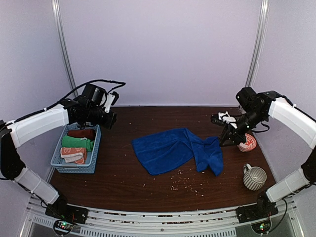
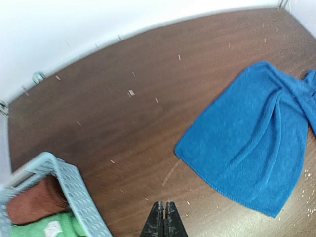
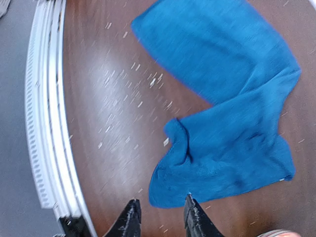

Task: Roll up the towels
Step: Adjust the towel at the center of the board, then pick up the towel from the center of the board.

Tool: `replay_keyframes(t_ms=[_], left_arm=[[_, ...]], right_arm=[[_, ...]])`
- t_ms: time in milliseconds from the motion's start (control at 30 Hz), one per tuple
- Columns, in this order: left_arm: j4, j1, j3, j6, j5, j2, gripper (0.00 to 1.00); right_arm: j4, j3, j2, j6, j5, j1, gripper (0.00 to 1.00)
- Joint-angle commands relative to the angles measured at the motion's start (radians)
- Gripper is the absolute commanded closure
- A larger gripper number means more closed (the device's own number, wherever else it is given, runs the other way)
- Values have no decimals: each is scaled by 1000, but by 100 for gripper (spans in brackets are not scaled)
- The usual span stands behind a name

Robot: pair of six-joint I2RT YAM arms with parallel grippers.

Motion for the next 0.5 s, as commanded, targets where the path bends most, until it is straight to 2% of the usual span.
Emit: replay_keyframes(t_ms=[0,67,133,233,367,467], left_arm=[[73,-1,2,-53,111,102,99],[84,-1,33,-63,129,175,82],[101,-1,62,-74,142,251,65],[109,3,111,-94,155,365,60],[110,3,153,-117,148,456,55],[94,8,175,-128,126,490,52]], right_arm=[[-134,17,27,-70,55,-12,69],[11,41,43,74,96,-30,67],[206,43,78,274,199,-43,62],[345,86,202,431,346,-50,58],[350,183,393,459,417,-66,58],[368,231,470,471,447,-93,58]])
